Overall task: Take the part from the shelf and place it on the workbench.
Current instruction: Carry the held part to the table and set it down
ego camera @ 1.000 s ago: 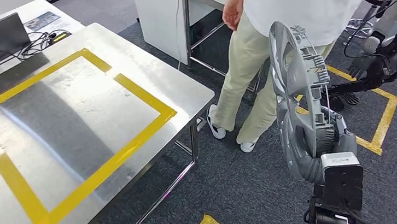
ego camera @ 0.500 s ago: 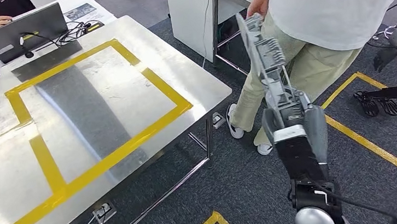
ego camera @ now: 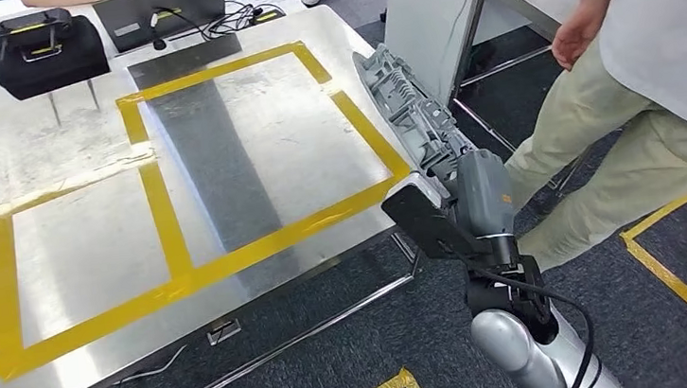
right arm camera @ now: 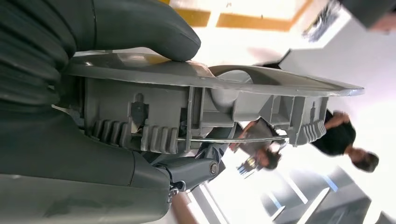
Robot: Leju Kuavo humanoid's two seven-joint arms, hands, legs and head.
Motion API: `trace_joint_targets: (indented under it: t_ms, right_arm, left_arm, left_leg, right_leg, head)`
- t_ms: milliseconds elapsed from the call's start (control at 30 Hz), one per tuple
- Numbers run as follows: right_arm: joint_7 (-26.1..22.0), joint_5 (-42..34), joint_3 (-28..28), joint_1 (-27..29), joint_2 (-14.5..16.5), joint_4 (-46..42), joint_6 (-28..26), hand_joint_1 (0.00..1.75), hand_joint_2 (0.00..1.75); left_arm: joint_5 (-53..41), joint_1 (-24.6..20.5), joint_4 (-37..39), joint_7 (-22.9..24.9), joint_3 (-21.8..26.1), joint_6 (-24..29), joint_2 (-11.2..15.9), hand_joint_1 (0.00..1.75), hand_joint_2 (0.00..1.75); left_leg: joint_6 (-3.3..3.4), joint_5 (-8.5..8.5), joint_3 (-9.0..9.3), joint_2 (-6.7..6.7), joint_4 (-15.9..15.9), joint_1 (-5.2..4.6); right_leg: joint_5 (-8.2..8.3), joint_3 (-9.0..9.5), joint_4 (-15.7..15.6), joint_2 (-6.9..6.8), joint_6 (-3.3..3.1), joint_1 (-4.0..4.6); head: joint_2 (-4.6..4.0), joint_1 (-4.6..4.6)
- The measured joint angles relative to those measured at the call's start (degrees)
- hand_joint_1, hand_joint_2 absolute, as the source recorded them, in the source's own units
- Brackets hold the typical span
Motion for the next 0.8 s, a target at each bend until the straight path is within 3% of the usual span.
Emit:
trace_joint_targets:
  t_ms: [33,100,133,167,267,500,800]
  right_arm:
    - [0.1,0.5,0.6,-1.1,0.5,1.8,0.6,1.75,1.75]
    - [0.2,1.6,1.9,-3.6,1.8,6.1,1.9,1.75,1.75]
    - [0.2,2.0,2.6,-4.8,2.5,8.0,2.4,1.75,1.75]
    - [0.2,2.2,3.3,-5.7,3.3,10.2,3.1,1.75,1.75]
    - [-0.4,1.8,5.2,-7.8,5.6,16.0,5.6,1.75,1.75]
    - [-3.1,1.1,9.6,-12.0,10.4,27.6,9.5,1.75,1.75]
    - [-6.5,1.2,14.2,-14.0,15.7,38.1,9.6,1.75,1.75]
  left_arm:
    - [-0.1,0.0,0.0,0.1,0.0,-0.2,0.0,0.00,0.00]
    - [-0.3,0.0,0.0,0.4,-0.1,-0.5,-0.1,0.00,0.00]
    - [-0.4,0.0,0.0,0.7,-0.1,-0.7,-0.1,0.00,0.00]
    - [-0.5,0.0,0.0,0.9,-0.2,-0.9,-0.1,0.00,0.00]
    - [-0.8,0.2,0.0,1.5,-0.5,-1.7,0.0,0.00,0.00]
    - [-1.9,0.1,0.0,1.6,-1.5,-2.9,0.1,0.00,0.00]
    - [-1.9,0.1,0.0,2.4,-2.5,-3.0,0.7,0.00,0.00]
  left_leg:
    - [-0.04,0.10,0.00,-0.66,0.0,-0.09]
    - [-0.35,0.41,-0.20,-1.46,-0.1,-0.10]
    - [-0.62,0.58,-0.50,-1.75,-0.1,-0.11]
    - [-0.65,0.74,-0.87,-1.84,-0.1,-0.03]
    - [-0.54,0.98,-1.28,-1.64,-0.1,0.06]
    - [-1.18,1.35,-0.83,-1.46,-0.8,0.05]
    - [-1.20,1.35,-0.81,-1.30,-0.8,-0.05]
  right_leg:
    - [2.28,1.64,-3.9,0.23,-0.49,0.10]
    - [5.08,4.93,-11.3,0.94,-1.55,0.38]
    - [5.52,5.91,-13.6,1.20,-1.83,0.56]
    - [5.27,6.24,-14.4,1.34,-1.48,0.59]
    - [5.47,6.29,-15.1,1.41,-0.34,0.56]
    - [5.62,6.31,-15.1,1.51,-0.94,0.62]
    - [5.61,6.35,-15.2,1.71,-1.03,0.56]
  head:
    - [0.00,0.23]
    - [0.00,0.42]
    - [0.00,0.51]
    - [0.00,0.53]
    - [0.00,0.27]
    - [0.00,-0.65]
    - [0.00,-0.94]
